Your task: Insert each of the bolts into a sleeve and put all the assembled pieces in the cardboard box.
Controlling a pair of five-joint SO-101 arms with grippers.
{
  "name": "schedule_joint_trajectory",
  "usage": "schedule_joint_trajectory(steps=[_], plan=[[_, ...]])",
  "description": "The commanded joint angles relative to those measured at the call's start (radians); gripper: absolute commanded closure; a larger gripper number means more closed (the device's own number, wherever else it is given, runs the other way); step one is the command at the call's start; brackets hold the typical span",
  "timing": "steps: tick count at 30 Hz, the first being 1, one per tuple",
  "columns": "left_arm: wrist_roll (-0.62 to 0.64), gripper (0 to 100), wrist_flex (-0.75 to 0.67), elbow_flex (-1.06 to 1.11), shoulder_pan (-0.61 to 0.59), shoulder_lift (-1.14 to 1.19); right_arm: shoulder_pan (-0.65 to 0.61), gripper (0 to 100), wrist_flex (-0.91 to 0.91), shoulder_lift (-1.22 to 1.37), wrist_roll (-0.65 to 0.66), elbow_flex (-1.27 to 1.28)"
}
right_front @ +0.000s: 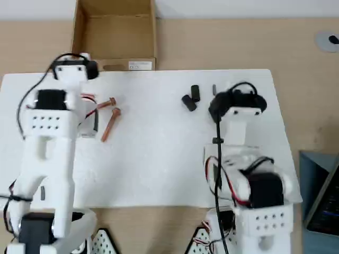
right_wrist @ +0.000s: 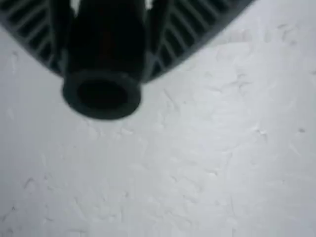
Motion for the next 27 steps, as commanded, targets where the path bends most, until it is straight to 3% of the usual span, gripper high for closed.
schedule_joint_trajectory(steps=[1, 15, 27], plan=[[-0.002, 100, -0.035, -0.068, 0.049, 0.051, -0.001, 98.8, -0.043, -0.084, 0.011, 0.044], [-0.006, 93, -0.069, -0.253, 0.052, 0.321, -0.001, 98.8, -0.055, -0.137, 0.012, 0.094], [-0.029, 88, -0.178, -0.325, 0.074, 0.518, -0.001, 98.8, -0.055, -0.136, 0.012, 0.094]])
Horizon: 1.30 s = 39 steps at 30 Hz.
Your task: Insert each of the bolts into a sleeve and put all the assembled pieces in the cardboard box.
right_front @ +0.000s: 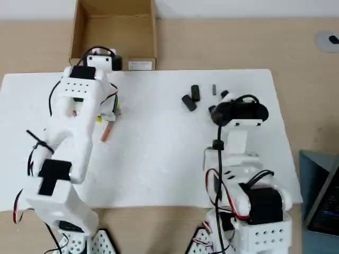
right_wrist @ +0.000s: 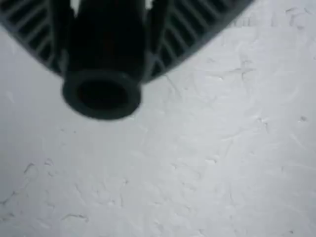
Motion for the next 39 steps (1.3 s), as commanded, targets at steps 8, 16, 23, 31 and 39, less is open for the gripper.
schedule_joint_trajectory(steps=[8, 16, 23, 31, 39], plan=[[-0.017, 88, -0.112, -0.052, 0.015, 0.076, -0.001, 98.8, -0.025, -0.008, 0.009, 0.001], [-0.017, 88, -0.201, -0.052, 0.015, 0.162, -0.001, 98.8, -0.025, -0.008, 0.009, 0.001], [-0.014, 90, -0.236, -0.052, 0.015, 0.217, -0.001, 98.8, -0.025, -0.008, 0.009, 0.001], [-0.012, 100, -0.218, -0.052, 0.015, 0.214, -0.001, 98.8, -0.025, -0.010, 0.009, 0.001], [-0.012, 100, 0.006, -0.218, 0.018, 0.105, -0.001, 98.8, -0.018, -0.012, 0.008, -0.058]])
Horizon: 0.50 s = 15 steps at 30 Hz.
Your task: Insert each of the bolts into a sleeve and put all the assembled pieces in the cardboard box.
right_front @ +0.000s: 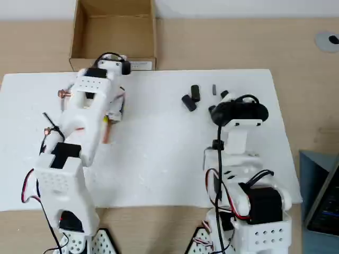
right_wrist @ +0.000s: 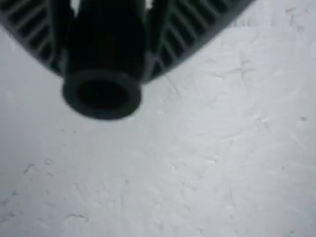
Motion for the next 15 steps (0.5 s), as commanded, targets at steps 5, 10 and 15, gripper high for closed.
schedule_joint_trajectory(steps=[5, 10, 15], plan=[[0.000, 100, 0.222, -0.157, 0.009, -0.251, -0.005, 98.8, -0.015, -0.012, 0.008, -0.120], [0.002, 100, 0.351, -0.150, 0.008, -0.423, -0.002, 98.8, 0.018, -0.012, 0.052, -0.166], [0.095, 100, 0.399, -0.109, -0.002, -0.608, -0.002, 98.8, 0.029, -0.012, 0.092, -0.188]])
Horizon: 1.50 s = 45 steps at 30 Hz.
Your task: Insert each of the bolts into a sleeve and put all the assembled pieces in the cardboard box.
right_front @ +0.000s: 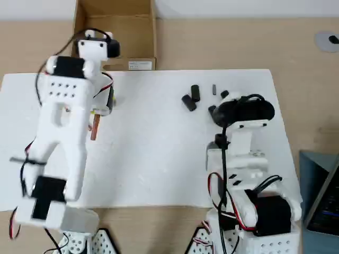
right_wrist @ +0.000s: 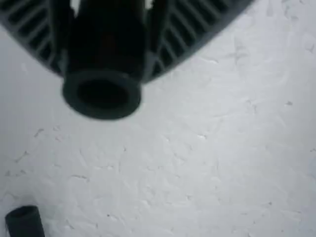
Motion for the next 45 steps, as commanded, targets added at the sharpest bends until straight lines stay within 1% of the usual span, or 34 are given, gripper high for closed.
schedule_joint_trajectory(steps=[1, 6, 11, 15, 18, 23, 30, 33, 36, 39, 42, 45], plan=[[0.060, 100, 0.021, 0.015, -0.006, -0.185, -0.002, 98.8, -0.002, -0.010, 0.032, -0.059], [0.041, 100, 0.020, 0.176, 0.003, -0.430, -0.005, 98.8, 0.002, -0.010, 0.040, -0.059], [0.043, 100, 0.003, 0.351, -0.002, -0.682, -0.007, 98.8, -0.012, -0.070, 0.072, -0.042], [0.049, 100, -0.083, 0.514, -0.006, -0.875, -0.007, 98.8, -0.063, -0.130, 0.103, 0.022], [0.051, 100, -0.187, 0.666, -0.008, -1.007, -0.007, 98.9, -0.121, -0.163, 0.103, 0.091], [0.163, 100, -0.333, 0.870, -0.006, -1.225, -0.022, 98.9, -0.216, -0.196, 0.103, 0.183], [0.316, 100, -0.451, 1.043, 0.000, -1.526, -0.188, 98.9, -0.347, -0.289, 0.097, 0.302], [0.338, 100, -0.479, 1.086, 0.002, -1.629, -0.260, 98.9, -0.407, -0.360, 0.101, 0.378], [0.341, 100, -0.486, 1.112, 0.002, -1.712, -0.349, 98.9, -0.425, -0.435, 0.101, 0.453], [0.341, 100, -0.486, 1.132, 0.002, -1.770, -0.447, 98.9, -0.425, -0.504, 0.101, 0.503], [0.344, 100, -0.486, 1.131, 0.002, -1.773, -0.527, 98.9, -0.434, -0.545, 0.101, 0.521], [0.431, 100, -0.499, 1.119, 0.003, -1.771, -0.595, 98.9, -0.439, -0.550, 0.101, 0.530]])
